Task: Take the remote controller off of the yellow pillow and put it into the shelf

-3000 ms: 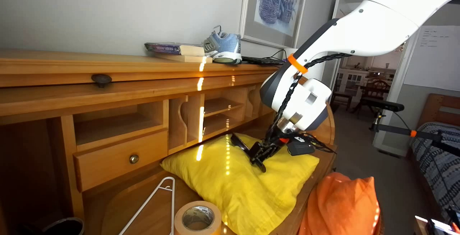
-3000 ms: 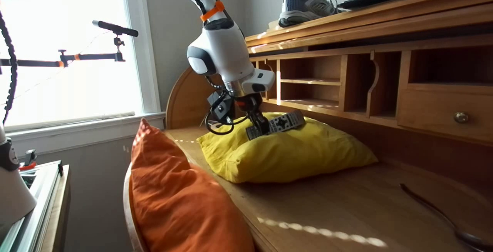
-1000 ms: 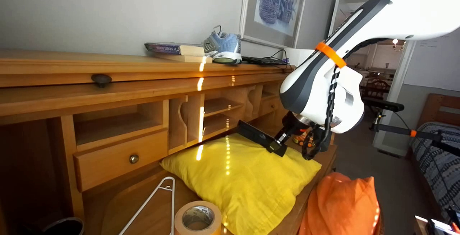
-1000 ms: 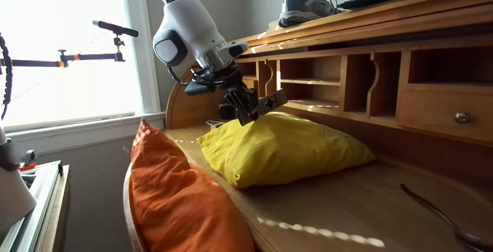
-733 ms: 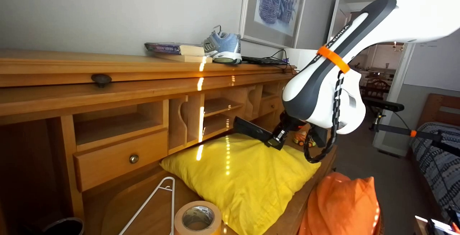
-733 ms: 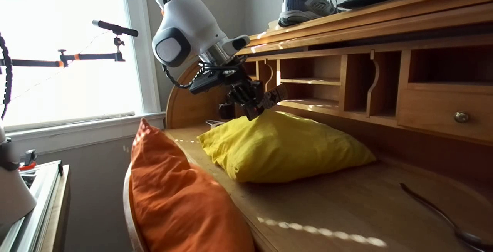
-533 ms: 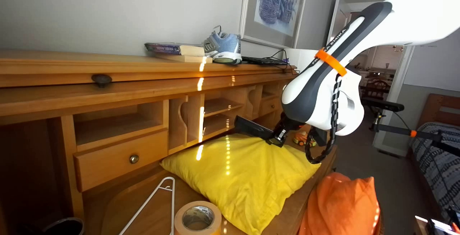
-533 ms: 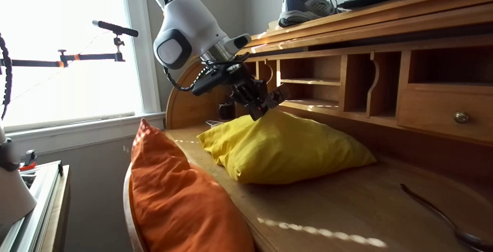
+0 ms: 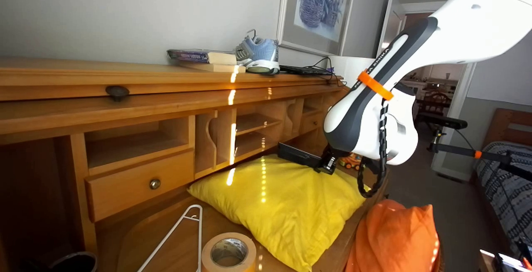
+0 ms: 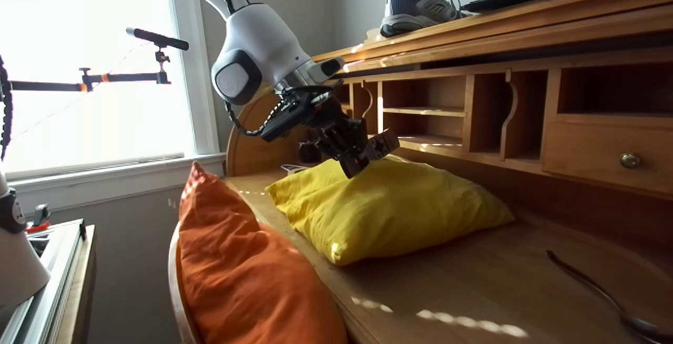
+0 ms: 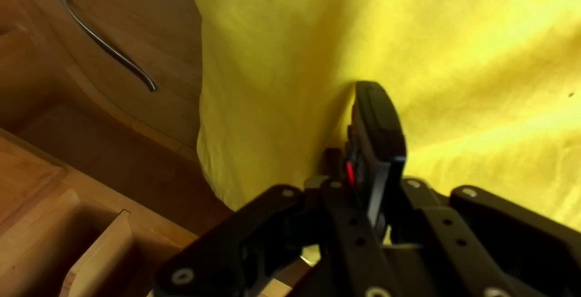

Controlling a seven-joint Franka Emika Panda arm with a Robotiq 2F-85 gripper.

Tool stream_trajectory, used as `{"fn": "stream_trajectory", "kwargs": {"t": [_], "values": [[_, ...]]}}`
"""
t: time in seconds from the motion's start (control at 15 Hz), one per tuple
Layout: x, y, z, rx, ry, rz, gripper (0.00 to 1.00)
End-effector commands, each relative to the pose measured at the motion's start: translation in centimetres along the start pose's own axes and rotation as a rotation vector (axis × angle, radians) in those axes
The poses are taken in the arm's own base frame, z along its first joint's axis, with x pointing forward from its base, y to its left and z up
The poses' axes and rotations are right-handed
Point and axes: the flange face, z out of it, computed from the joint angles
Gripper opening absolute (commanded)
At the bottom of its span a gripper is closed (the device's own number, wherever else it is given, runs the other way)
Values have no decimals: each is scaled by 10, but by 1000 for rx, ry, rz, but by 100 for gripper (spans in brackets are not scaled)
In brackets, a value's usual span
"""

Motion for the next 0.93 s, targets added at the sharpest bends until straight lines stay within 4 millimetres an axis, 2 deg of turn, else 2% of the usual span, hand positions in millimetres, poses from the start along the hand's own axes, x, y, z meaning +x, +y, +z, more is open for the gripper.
{"fn": "stream_trajectory", "kwargs": {"t": [0.0,0.07,0.13,0.2,0.4,0.47,0.87], "values": [[-12,-1,11,1,-48,17,39],[-16,-2,14,6,-62,27,40],[-23,-3,19,11,-83,39,35],[-27,-3,23,12,-97,46,24],[-37,-5,32,27,-133,62,7],[-39,-7,33,35,-141,66,4],[-26,-12,15,28,-103,49,4]]}}
